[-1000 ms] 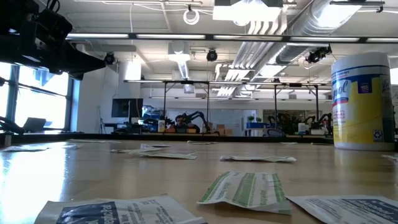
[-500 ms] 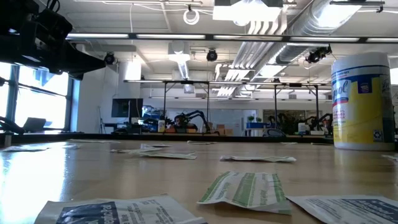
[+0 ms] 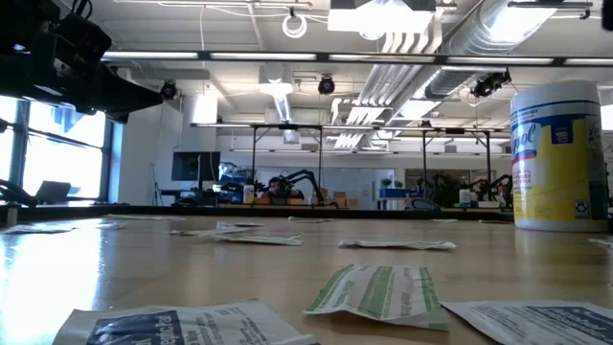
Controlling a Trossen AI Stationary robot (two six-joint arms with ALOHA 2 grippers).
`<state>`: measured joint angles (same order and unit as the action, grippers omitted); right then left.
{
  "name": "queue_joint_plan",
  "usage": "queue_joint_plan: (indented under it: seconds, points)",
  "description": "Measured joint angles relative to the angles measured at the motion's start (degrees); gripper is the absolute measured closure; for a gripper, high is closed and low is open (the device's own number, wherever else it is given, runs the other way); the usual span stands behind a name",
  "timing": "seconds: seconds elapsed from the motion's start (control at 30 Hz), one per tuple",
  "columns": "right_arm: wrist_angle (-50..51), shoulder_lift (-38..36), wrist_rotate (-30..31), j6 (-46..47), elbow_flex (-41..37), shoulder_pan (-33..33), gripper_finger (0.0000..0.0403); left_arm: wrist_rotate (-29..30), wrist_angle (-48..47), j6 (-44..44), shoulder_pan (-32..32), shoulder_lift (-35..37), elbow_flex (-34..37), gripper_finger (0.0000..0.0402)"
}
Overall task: Pick & Place First Aid Supplies
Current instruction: Put the blue alcohol pad into the black bin
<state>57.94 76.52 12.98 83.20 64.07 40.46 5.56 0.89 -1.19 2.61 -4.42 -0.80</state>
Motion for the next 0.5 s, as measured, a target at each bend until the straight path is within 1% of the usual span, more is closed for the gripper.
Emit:
queue_joint_plan:
  seconds: [0.2,0.37,0.43,0.5]
  points:
    - [-2.9,4.4,-5.3,-11.4,-4.9,-6.5,0.0335,0.0,0.0,0.0,0.0,0.0,0.0,0.0390]
    - [-6.0,8.3,-7.4,-20.0,-7.5,-11.1,0.0316,0.0,0.0,0.0,0.0,0.0,0.0,0.0390]
    - [-10.6,10.1,-6.3,-24.7,-8.2,-12.4,0.0312,0.0,0.0,0.0,0.0,0.0,0.0,0.0390]
    - [-18.8,12.2,-4.4,-30.1,-8.3,-13.2,0.0311,0.0,0.0,0.0,0.0,0.0,0.0,0.0390]
